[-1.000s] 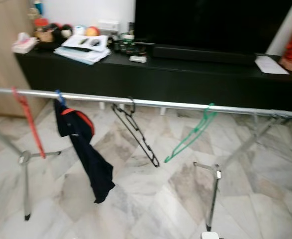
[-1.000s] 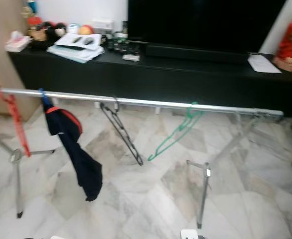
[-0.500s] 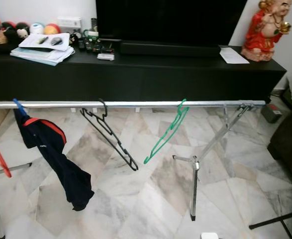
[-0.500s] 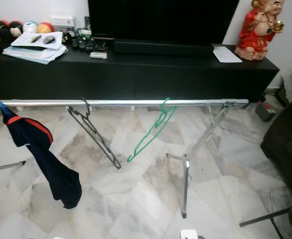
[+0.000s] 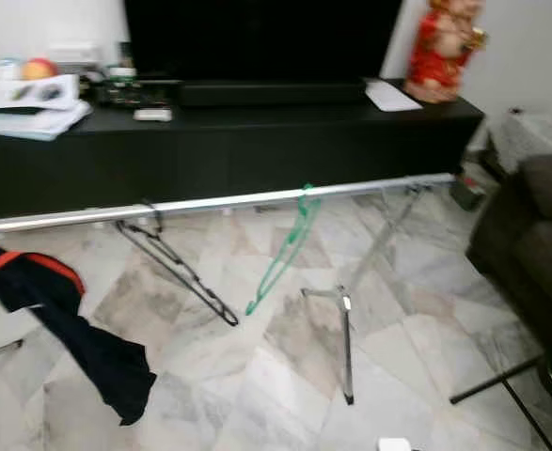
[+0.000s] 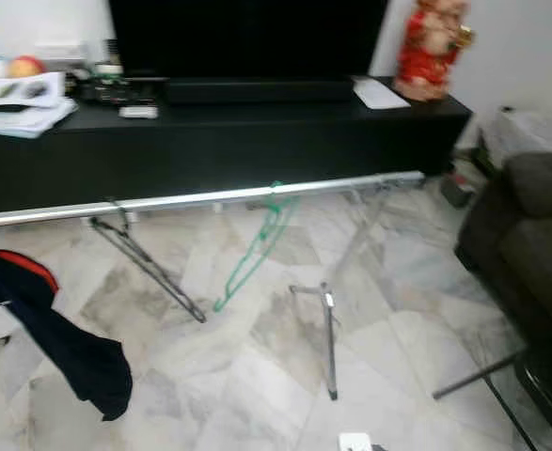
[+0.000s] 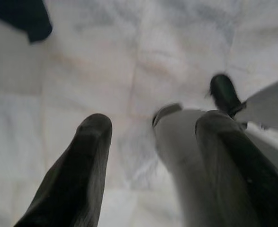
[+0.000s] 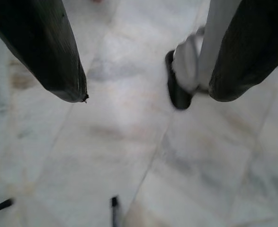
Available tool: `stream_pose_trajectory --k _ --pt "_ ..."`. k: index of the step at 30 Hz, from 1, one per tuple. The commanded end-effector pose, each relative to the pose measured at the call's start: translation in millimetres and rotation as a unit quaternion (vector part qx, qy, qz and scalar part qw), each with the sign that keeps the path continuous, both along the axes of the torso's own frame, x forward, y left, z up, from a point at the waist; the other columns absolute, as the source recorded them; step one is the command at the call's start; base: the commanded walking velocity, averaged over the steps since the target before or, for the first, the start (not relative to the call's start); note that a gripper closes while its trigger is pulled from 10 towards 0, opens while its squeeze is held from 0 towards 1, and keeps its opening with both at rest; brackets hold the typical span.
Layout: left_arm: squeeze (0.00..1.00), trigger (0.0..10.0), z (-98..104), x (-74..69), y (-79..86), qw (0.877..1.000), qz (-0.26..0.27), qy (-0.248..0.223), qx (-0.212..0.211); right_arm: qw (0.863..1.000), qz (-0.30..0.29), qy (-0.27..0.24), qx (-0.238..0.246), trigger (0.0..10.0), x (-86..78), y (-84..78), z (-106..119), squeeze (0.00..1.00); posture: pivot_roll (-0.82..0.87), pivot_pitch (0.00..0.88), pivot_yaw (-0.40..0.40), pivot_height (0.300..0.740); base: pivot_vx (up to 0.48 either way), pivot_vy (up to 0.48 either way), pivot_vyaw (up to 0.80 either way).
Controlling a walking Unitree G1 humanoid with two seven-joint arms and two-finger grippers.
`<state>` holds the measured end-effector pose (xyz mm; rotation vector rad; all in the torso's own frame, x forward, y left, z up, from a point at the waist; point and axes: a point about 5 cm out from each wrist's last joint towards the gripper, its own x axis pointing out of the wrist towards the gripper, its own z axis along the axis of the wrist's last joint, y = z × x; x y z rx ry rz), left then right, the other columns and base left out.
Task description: Hang hanger
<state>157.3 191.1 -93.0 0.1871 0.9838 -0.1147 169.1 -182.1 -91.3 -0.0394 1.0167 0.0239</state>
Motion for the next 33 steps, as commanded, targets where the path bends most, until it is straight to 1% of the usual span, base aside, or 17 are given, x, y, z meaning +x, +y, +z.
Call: stream_pose_trajectory --k 1,20,33 --pt "0.0 10.0 -10.5 -27.6 4.4 0.999 0.001 0.054 0.008 1.0 -0.002 0.004 0.006 10.0 -2.2 4.2 -1.4 0.0 -0.02 0.095 -0.06 0.74 0.0 0.0 -0.73" --pt "0.0 10.0 -10.4 -27.6 5.0 0.999 0.004 0.054 0.006 1.0 -0.004 0.003 0.007 10.0 -2.1 4.8 -1.5 0.0 -0.01 0.102 -0.056 0.74 0.0 0.0 -0.72" --pt "0.0 10.0 -9.7 -27.6 10.1 0.998 0.004 0.053 0.014 1.0 -0.011 0.003 0.013 10.0 -2.4 9.6 -2.0 0.0 -0.01 0.104 -0.038 0.74 0.0 0.0 -0.72"
